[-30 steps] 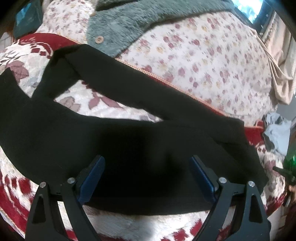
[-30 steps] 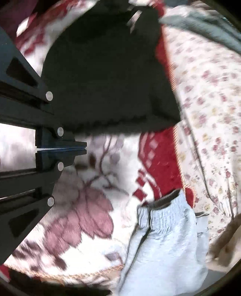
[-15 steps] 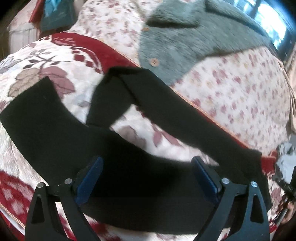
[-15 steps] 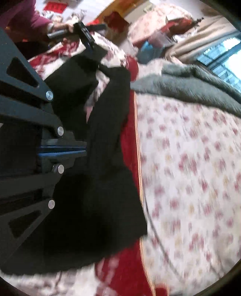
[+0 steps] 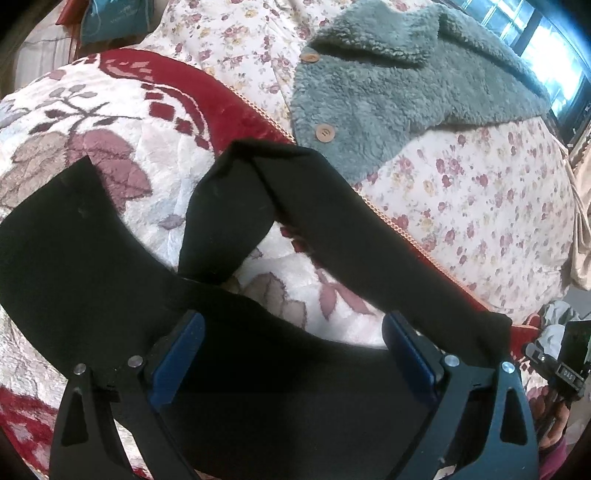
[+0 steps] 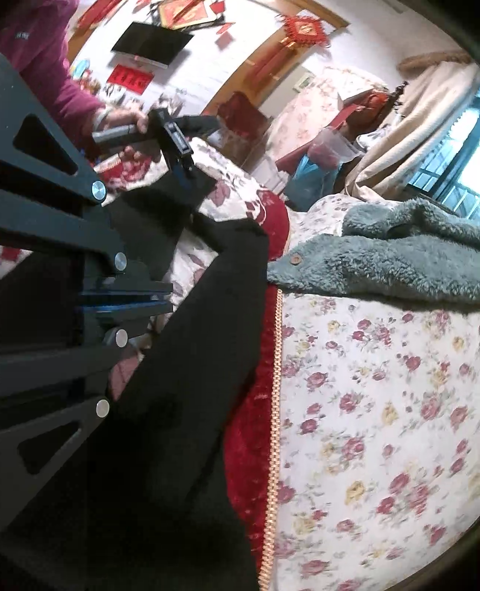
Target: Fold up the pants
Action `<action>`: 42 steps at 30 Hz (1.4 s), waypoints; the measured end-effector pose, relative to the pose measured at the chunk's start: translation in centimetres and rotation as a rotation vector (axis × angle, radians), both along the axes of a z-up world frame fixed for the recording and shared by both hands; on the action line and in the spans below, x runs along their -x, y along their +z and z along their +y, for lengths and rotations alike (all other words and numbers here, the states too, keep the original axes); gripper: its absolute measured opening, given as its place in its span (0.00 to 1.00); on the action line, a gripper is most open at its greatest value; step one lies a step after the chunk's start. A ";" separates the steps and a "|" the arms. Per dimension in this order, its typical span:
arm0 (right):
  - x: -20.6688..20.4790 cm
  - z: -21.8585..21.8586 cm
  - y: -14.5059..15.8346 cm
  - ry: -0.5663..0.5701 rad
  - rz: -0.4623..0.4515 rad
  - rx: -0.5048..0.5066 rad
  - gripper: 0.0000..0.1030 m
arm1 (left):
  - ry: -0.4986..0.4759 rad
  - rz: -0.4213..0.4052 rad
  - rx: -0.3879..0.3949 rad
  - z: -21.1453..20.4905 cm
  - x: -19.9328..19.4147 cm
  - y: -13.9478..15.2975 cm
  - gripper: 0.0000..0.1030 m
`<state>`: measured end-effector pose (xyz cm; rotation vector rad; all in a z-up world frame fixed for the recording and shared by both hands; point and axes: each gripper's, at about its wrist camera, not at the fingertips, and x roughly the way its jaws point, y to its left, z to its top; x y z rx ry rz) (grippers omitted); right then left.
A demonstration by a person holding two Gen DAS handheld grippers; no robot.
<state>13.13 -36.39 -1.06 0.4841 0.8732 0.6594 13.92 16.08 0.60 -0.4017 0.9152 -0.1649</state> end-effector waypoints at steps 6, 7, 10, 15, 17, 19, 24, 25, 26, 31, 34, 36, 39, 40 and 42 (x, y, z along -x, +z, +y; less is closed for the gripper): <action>0.5 1.2 0.0 0.037 -0.030 0.047 0.05 | -0.064 -0.056 -0.036 -2.5 1.3 1.3 0.94; 1.1 1.6 0.3 0.044 -0.058 0.051 0.05 | -0.083 -0.088 -0.066 -3.5 1.8 1.8 0.94; 1.3 2.3 0.1 0.046 -0.010 0.076 0.05 | -0.143 -0.135 -0.113 -5.9 2.6 3.1 0.94; 3.7 2.6 2.2 0.033 -0.176 0.102 0.05 | -0.240 -0.149 -0.039 -9.3 4.2 3.9 0.94; 5.2 2.8 3.2 0.001 -0.280 0.076 0.05 | -0.261 -0.185 -0.035 -10.7 5.1 4.5 0.94; 7.2 3.0 4.1 -0.066 -0.431 0.086 0.06 | -0.279 -0.195 -0.032 -12.2 5.6 4.7 0.94; 9.4 4.1 4.6 -0.002 -0.474 0.008 0.06 | -0.320 -0.168 0.037 -15.2 5.8 4.8 0.94; 10.0 4.7 4.6 0.014 -0.495 0.017 0.06 | -0.312 -0.163 0.030 -15.6 5.6 4.8 0.94; 10.4 5.2 4.7 0.027 -0.504 0.025 0.06 | -0.305 -0.161 0.025 -16.1 5.6 4.7 0.94; 12.1 7.4 5.0 0.063 -0.542 0.112 0.06 | -0.365 -0.129 0.073 -18.0 6.1 3.8 0.94; 12.6 7.9 5.0 0.099 -0.574 0.182 0.06 | -0.319 -0.117 0.062 -17.5 6.3 3.4 0.94; 11.8 7.0 4.7 0.066 -0.520 0.133 0.06 | -0.230 -0.083 0.021 -16.4 6.0 2.9 0.94; 10.0 4.8 3.3 0.005 -0.357 -0.079 0.06 | -0.102 -0.081 -0.149 -15.1 5.9 1.7 0.94; 9.5 4.1 2.7 -0.030 -0.308 -0.126 0.06 | -0.098 -0.068 -0.157 -14.7 5.8 1.2 0.94; 8.8 2.8 1.8 -0.091 -0.254 -0.175 0.06 | -0.086 -0.026 -0.149 -14.1 5.7 0.0 0.94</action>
